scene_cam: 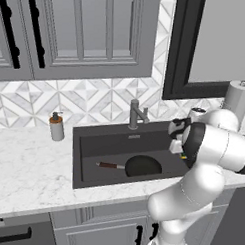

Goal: Pick the pan and sponge and place them into the sink. Then turn on the water.

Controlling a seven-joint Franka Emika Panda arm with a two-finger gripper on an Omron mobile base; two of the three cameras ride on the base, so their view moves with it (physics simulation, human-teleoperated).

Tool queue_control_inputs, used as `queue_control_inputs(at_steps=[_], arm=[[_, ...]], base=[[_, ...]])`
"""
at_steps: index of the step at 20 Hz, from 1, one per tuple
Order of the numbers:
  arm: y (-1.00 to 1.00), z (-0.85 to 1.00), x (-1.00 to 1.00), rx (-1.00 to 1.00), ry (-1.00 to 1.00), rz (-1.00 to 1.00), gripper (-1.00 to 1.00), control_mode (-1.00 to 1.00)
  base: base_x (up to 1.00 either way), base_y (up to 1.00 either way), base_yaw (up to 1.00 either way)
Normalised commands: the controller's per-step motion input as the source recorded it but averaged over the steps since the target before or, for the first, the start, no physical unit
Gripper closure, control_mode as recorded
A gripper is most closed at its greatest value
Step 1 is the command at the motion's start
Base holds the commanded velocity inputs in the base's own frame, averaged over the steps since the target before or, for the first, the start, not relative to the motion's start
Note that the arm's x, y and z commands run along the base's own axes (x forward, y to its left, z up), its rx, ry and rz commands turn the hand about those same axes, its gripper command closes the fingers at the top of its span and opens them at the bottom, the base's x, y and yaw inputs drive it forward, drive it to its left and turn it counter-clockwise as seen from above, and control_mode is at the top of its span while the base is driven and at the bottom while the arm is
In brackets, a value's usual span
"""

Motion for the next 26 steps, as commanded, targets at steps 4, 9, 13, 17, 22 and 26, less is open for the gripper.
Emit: queue_control_inputs(at_steps=[4,9,13,17,22,26], arm=[[0.01,-0.54,0.08,0.00,0.04,0.00,1.00,-1.00],[0.00,-0.45,0.15,0.00,0.04,0.00,1.00,-1.00],[0.00,-0.36,0.18,0.00,0.02,0.00,1.00,-1.00],[0.00,-0.40,0.23,0.00,0.01,0.00,1.00,-1.00],[0.00,-0.30,0.21,0.04,0.00,0.00,1.00,-1.00],[0.00,-0.20,0.16,0.10,0.00,0.00,1.00,-1.00]], base=[[0.00,0.00,0.00],[0.00,0.00,0.00],[0.00,0.00,0.00],[0.00,0.00,0.00],[0.00,0.00,0.00],[0.00,0.00,0.00]])
